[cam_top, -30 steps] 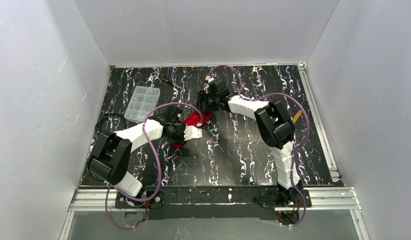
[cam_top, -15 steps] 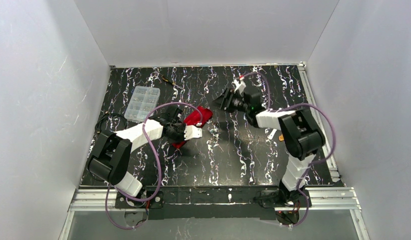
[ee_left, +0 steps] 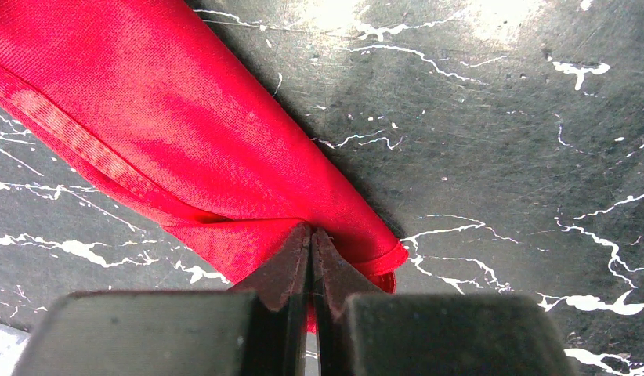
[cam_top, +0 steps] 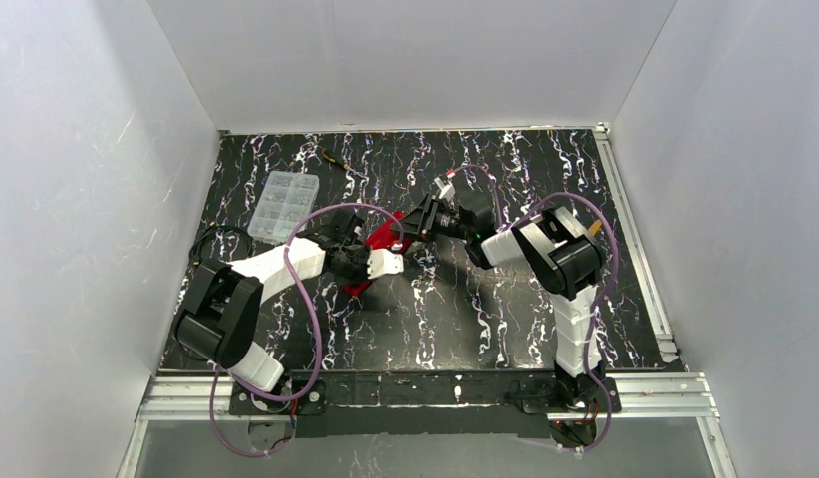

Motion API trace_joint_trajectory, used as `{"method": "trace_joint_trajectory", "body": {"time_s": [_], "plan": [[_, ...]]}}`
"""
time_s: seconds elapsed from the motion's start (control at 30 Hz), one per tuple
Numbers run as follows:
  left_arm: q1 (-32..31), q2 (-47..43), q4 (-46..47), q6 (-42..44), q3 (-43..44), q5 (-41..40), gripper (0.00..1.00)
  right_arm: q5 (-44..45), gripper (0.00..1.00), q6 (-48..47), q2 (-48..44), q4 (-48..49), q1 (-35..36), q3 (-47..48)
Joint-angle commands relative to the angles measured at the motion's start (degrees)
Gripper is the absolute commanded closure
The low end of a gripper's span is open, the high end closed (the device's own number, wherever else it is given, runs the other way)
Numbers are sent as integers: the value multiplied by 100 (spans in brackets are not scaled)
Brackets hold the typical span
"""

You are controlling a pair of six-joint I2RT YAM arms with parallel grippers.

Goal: Fold the napkin into a case and place the utensils inside
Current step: Stuff the top corner of the smaller-rectangle-folded napkin into the folded napkin.

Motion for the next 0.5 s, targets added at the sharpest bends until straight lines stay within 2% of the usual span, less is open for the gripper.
{"method": "trace_joint_trajectory", "body": {"time_s": [0.0,0.13,0.37,0.47], "plan": [[-56,119,-597,-60,-228,152,100,15,58,11,329,123,123,287],[-60,102,-581,-53,-245,159,100,154,63,-246,700,-497,184,733],[-56,154,-603,-112,-114,142,100,1077,64,-1942,816,-3204,438,1707],[-25,169,-501,-468,74,-83,100,1530,64,-2292,748,-3613,577,1658]]}}
